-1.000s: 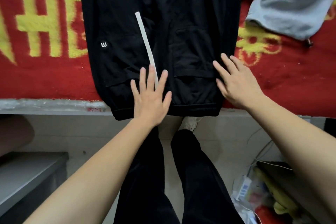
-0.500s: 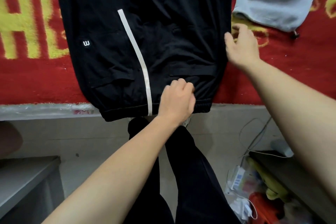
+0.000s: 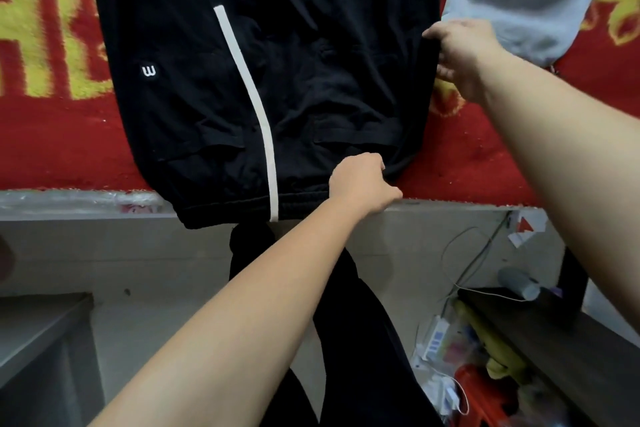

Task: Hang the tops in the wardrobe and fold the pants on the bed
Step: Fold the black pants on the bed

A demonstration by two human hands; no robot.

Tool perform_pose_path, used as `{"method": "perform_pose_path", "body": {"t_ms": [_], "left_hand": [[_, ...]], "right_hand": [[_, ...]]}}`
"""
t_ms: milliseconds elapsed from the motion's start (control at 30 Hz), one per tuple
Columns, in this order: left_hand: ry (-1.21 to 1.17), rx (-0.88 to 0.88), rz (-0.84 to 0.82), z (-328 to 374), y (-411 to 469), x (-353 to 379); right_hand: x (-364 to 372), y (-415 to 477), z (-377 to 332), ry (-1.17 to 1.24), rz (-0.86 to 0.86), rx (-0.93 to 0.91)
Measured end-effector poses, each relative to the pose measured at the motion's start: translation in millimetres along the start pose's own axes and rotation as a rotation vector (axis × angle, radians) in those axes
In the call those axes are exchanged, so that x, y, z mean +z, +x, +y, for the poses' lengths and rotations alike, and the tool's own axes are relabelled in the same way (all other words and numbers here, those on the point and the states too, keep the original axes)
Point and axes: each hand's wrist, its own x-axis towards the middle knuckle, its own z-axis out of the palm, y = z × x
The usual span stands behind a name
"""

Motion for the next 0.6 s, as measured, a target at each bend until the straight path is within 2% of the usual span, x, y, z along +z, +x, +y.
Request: {"method": "perform_pose_path", "body": {"t_ms": [100, 133, 267, 433, 600], "left_hand": [[-0.512, -0.060, -0.195, -23, -17, -38], [-0.601, -0.075, -0.237, -35, -25, -53], [-0.711, -0.104, -0.233, -93, -55, -111], [-0.857, -0.230, -0.035, -183, -91, -168], [-0.852, -0.375, 0.086, -246, -105, -175]], "right_hand": [[13, -13, -24, 0.142, -0.043, 0.024], [22, -18, -33, 0.169, -0.063, 0.011], [85, -40, -75, 0.181, -0.190, -0.116], [202, -70, -117, -0.061, -0.217, -0.386], [308, -92, -112, -0.270, -0.297, -0.458]]}}
